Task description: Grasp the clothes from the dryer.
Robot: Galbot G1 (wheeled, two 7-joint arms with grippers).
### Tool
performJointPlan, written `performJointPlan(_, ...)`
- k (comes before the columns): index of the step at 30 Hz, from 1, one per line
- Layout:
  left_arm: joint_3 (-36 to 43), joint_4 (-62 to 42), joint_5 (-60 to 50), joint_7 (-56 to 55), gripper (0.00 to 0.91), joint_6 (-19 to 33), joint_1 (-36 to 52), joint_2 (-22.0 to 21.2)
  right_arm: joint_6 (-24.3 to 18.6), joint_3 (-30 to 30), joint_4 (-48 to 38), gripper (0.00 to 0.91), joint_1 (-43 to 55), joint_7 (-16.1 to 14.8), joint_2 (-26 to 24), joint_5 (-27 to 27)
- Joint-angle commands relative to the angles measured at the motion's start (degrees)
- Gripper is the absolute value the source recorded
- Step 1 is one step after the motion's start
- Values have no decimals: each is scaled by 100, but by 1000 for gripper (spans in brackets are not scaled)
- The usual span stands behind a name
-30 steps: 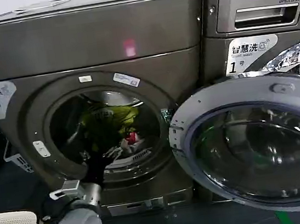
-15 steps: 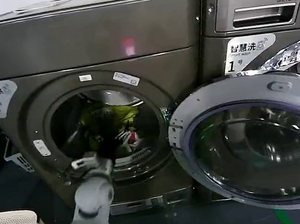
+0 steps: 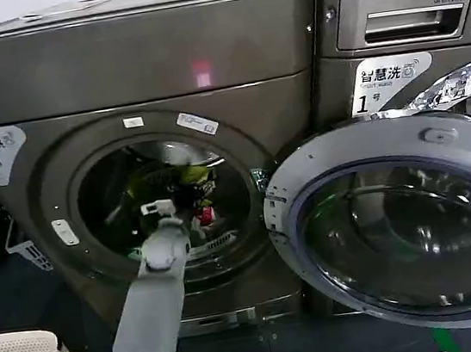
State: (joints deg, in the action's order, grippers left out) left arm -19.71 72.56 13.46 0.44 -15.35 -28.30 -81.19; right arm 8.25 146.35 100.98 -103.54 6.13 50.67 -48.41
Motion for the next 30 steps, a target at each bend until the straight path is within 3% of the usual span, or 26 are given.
performJointPlan(1,315,-1755,68,435,907,-172,1190,107,-29,33,-43,907,15,-7,8,3)
performJointPlan(4,430,-2121,36,934,907,-410,1401,230,-50,51,-63,907,31,-20,11,1)
performJointPlan(7,617,-2372,-355,2218,907,-570,1630,413,-66,64,-69,907,38,-24,1,-11)
performJointPlan(11,925,-2948,-902,3111,907,-417,2009,524,-69,106,-70,907,21,-26,0,-107)
performJointPlan(18,1498,-3676,-1619,4794,907,586,2505,613,-95,232,-137,907,-72,-51,-16,-115)
performJointPlan(27,2205,-4250,-4143,5335,907,1749,3038,568,-113,267,-120,907,-92,-55,19,-113)
performJointPlan(30,2321,-4243,-4832,5334,907,1891,3169,573,-113,276,-110,907,-87,-57,28,-109)
